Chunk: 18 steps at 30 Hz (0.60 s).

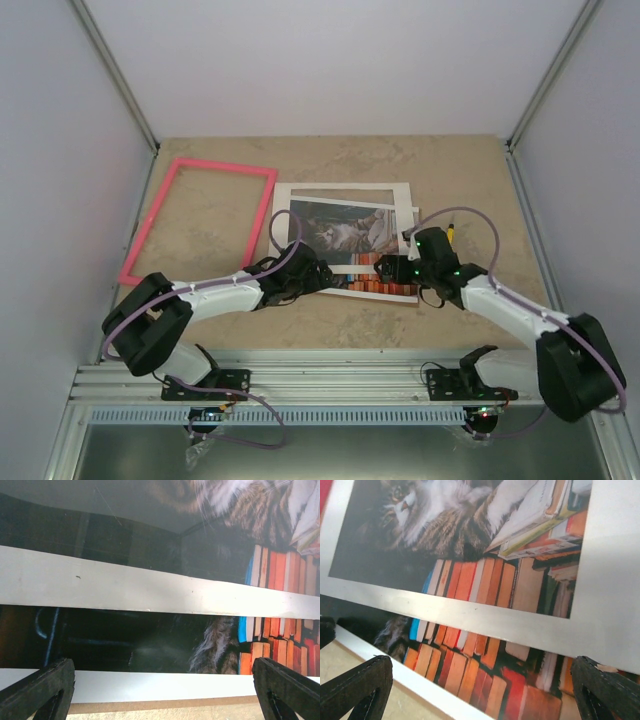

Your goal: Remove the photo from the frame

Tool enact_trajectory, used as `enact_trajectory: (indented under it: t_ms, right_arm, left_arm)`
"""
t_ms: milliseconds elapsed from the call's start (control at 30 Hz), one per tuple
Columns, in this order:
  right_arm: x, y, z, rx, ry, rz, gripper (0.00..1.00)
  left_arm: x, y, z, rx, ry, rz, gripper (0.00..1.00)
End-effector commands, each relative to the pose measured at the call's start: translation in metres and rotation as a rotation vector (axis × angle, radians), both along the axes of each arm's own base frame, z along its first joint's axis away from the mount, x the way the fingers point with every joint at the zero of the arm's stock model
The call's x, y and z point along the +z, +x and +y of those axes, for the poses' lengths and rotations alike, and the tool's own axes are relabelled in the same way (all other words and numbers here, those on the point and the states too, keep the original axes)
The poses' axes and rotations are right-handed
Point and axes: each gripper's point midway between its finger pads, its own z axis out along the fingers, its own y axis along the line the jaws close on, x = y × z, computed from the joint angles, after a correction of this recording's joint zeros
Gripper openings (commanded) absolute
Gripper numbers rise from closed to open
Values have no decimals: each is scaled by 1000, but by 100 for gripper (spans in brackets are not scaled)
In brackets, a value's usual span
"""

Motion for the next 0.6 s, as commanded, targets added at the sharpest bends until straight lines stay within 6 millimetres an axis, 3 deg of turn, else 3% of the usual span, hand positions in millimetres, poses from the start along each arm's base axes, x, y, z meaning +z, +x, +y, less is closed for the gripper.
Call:
enact_trajectory:
  t_ms: [0,200,567]
  right_arm:
    - [0,-25,-12,20,3,38,98]
    - [6,-46,-21,22,63,57,98]
    - [-18,-67,-38,-65,112,181,98]
  left_arm:
    - [-14,-15,10,-18,43,58,99]
    - [-11,-14,6,-25,30,49,99]
    - [-8,-13,6,-26,22,38,99]
